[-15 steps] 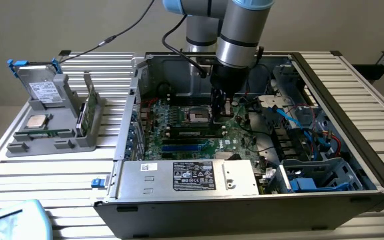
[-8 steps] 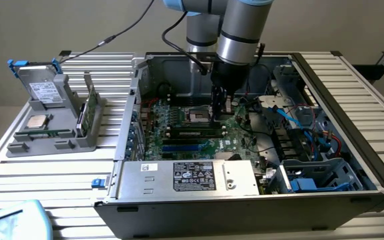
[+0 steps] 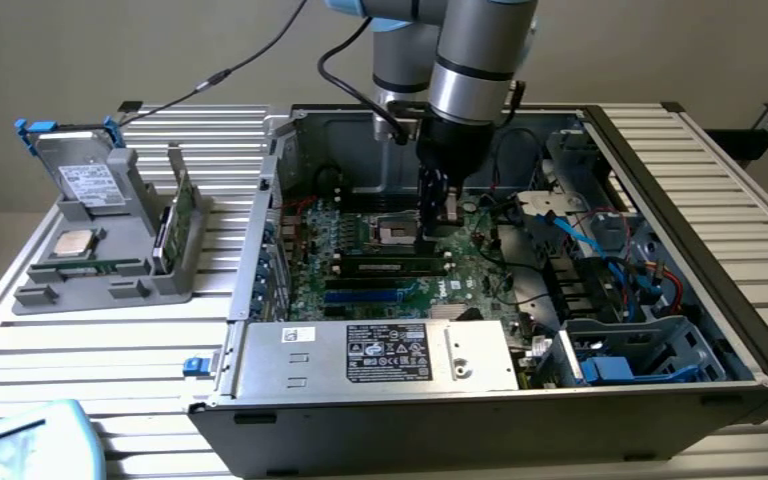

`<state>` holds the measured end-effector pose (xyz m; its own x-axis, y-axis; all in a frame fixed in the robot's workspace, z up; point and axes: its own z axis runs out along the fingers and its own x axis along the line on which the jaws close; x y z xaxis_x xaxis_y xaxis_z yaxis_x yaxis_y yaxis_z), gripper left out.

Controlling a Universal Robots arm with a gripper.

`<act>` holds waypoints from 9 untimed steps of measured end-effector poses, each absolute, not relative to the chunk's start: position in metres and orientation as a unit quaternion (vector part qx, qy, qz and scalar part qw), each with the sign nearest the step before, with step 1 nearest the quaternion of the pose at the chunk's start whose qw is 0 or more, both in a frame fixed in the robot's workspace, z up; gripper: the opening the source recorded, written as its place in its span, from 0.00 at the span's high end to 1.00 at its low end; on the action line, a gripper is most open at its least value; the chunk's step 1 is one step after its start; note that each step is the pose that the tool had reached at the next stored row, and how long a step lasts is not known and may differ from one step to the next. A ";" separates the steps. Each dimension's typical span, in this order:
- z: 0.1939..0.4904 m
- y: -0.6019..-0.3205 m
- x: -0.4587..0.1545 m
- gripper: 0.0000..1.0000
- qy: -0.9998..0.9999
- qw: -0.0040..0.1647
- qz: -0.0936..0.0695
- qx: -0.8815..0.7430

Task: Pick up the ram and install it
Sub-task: 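Press down the ram until it locks into place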

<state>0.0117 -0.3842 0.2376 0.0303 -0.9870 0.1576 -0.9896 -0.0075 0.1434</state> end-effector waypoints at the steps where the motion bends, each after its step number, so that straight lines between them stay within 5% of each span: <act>1: 0.238 -0.384 0.010 0.90 -0.696 0.107 0.006 0.710; 9: 0.238 -0.384 -0.004 0.90 -0.696 0.107 0.006 0.710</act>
<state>-0.0043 -0.3842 0.2376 0.0303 -0.9870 0.1576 -0.9896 -0.0075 0.1435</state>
